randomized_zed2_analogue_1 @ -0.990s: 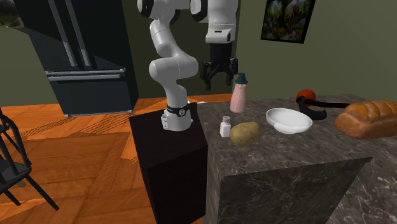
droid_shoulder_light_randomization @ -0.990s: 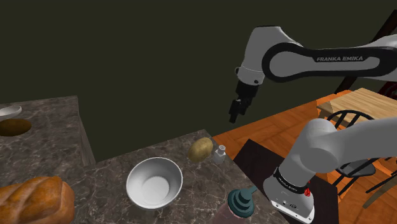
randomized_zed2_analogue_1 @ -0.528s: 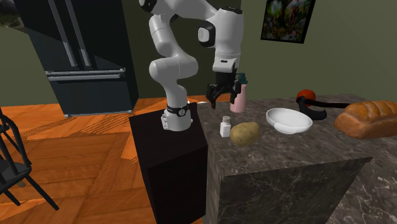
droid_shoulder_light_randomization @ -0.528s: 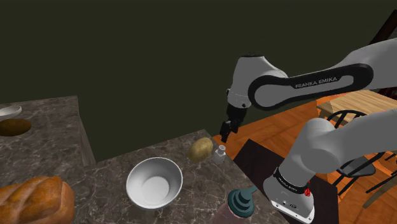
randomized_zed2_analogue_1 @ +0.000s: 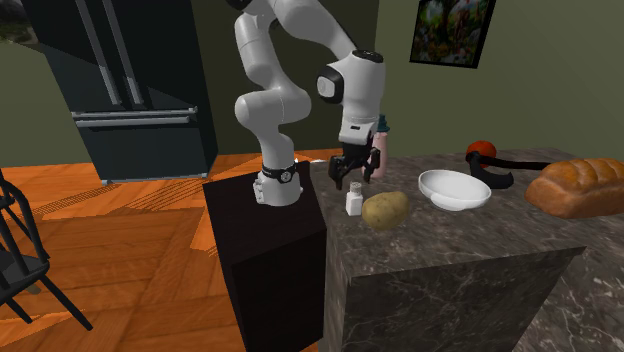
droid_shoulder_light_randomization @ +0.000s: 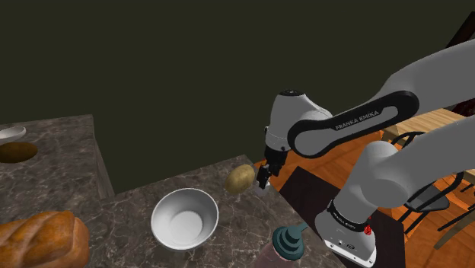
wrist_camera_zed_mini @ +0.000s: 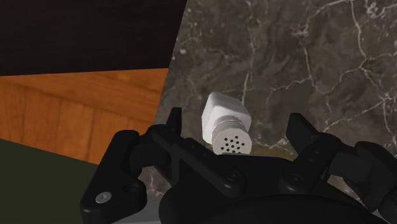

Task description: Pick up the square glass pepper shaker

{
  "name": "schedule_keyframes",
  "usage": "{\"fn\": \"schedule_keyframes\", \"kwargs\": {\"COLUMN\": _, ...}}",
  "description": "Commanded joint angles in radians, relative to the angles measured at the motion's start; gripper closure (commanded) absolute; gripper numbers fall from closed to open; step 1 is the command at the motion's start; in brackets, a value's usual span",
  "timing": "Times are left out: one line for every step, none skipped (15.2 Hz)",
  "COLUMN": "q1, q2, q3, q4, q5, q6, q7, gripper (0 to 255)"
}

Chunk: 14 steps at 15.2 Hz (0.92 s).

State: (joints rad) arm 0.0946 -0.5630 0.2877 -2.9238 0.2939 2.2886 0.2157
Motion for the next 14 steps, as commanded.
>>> {"fn": "schedule_keyframes", "kwargs": {"q1": 0.002, "q2": 0.029, "q3": 0.006, "q4": -0.012, "q5": 0.007, "q6": 0.042, "q7": -0.002, "gripper": 0}}
{"fn": "schedule_keyframes", "kwargs": {"q1": 0.002, "q2": 0.045, "q3": 0.009, "q4": -0.017, "q5": 0.01, "q6": 0.063, "q7": -0.003, "gripper": 0}}
{"fn": "schedule_keyframes", "kwargs": {"q1": 0.002, "q2": 0.072, "q3": 0.013, "q4": -0.024, "q5": 0.014, "q6": 0.097, "q7": -0.005, "gripper": 0}}
{"fn": "schedule_keyframes", "kwargs": {"q1": 0.002, "q2": 0.072, "q3": 0.013, "q4": -0.024, "q5": 0.014, "q6": 0.097, "q7": -0.005, "gripper": 0}}
{"fn": "schedule_keyframes", "kwargs": {"q1": 0.002, "q2": 0.072, "q3": 0.013, "q4": -0.024, "q5": 0.014, "q6": 0.097, "q7": -0.005, "gripper": 0}}
{"fn": "schedule_keyframes", "kwargs": {"q1": 0.002, "q2": 0.07, "q3": 0.012, "q4": -0.024, "q5": 0.014, "q6": 0.095, "q7": -0.006, "gripper": 255}}
{"fn": "schedule_keyframes", "kwargs": {"q1": 0.002, "q2": 0.07, "q3": 0.013, "q4": -0.024, "q5": 0.014, "q6": 0.095, "q7": -0.005, "gripper": 255}}
{"fn": "schedule_keyframes", "kwargs": {"q1": 0.002, "q2": 0.07, "q3": 0.013, "q4": -0.025, "q5": 0.014, "q6": 0.095, "q7": -0.005, "gripper": 255}}
{"fn": "schedule_keyframes", "kwargs": {"q1": 0.002, "q2": 0.07, "q3": 0.012, "q4": -0.025, "q5": 0.014, "q6": 0.095, "q7": -0.006, "gripper": 255}}
{"fn": "schedule_keyframes", "kwargs": {"q1": 0.002, "q2": 0.07, "q3": 0.013, "q4": -0.025, "q5": 0.014, "q6": 0.096, "q7": -0.006, "gripper": 255}}
{"fn": "schedule_keyframes", "kwargs": {"q1": 0.002, "q2": 0.071, "q3": 0.012, "q4": -0.024, "q5": 0.014, "q6": 0.095, "q7": -0.006, "gripper": 255}}
{"fn": "schedule_keyframes", "kwargs": {"q1": 0.002, "q2": 0.071, "q3": 0.013, "q4": -0.024, "q5": 0.014, "q6": 0.096, "q7": -0.005, "gripper": 255}}
{"fn": "schedule_keyframes", "kwargs": {"q1": 0.002, "q2": 0.071, "q3": 0.013, "q4": -0.024, "q5": 0.014, "q6": 0.096, "q7": -0.006, "gripper": 255}}
{"fn": "schedule_keyframes", "kwargs": {"q1": 0.002, "q2": 0.071, "q3": 0.013, "q4": -0.024, "q5": 0.014, "q6": 0.096, "q7": -0.005, "gripper": 255}}
